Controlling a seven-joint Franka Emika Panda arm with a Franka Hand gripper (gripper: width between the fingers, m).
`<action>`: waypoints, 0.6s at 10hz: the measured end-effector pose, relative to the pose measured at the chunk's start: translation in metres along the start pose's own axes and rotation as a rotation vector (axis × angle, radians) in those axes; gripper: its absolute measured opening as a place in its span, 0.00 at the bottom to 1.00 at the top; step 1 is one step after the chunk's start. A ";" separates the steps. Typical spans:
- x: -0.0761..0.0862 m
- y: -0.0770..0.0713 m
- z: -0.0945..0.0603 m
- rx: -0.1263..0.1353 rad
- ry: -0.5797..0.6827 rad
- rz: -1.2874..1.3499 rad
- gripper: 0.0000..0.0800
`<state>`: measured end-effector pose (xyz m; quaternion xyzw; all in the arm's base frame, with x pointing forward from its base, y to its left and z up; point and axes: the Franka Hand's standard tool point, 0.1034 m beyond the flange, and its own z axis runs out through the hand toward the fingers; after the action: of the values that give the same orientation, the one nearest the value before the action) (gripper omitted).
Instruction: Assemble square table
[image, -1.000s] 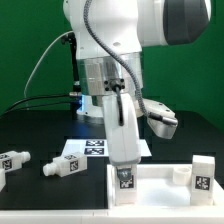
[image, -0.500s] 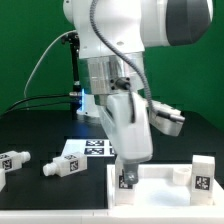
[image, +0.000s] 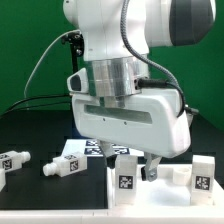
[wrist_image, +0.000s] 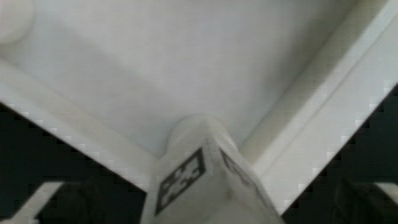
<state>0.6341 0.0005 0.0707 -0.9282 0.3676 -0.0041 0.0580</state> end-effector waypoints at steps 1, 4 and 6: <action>0.009 0.004 0.002 0.002 0.076 -0.387 0.81; 0.007 0.006 0.006 0.008 0.081 -0.389 0.80; 0.007 0.006 0.007 0.014 0.078 -0.270 0.59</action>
Offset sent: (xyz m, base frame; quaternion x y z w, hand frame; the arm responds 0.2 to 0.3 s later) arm 0.0000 0.0000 0.0000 0.0000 0.0000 0.0000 1.0000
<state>0.6349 -0.0078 0.0629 -0.9679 0.2414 -0.0508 0.0491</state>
